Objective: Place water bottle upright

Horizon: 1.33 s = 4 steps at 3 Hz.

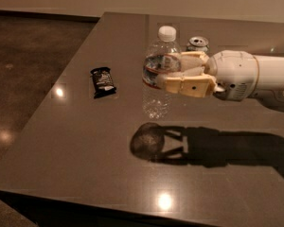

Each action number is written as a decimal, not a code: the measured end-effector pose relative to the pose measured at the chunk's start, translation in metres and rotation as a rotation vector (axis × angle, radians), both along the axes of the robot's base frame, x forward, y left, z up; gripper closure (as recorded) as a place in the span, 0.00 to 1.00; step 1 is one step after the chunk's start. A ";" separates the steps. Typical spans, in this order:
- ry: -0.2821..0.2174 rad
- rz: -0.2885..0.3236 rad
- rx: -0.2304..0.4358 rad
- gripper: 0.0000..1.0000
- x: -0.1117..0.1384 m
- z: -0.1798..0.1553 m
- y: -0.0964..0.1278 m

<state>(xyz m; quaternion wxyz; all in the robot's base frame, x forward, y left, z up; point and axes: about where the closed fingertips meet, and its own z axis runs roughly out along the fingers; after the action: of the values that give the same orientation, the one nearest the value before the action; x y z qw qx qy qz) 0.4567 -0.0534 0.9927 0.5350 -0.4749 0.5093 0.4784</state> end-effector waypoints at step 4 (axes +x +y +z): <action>0.068 0.092 -0.035 1.00 -0.030 -0.042 0.037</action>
Offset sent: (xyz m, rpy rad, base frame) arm -0.0318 0.0265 -0.0332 0.0140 0.0843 0.0563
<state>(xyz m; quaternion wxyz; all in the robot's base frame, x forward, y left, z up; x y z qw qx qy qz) 0.4262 -0.0167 0.9512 0.4865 -0.4904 0.5131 0.5095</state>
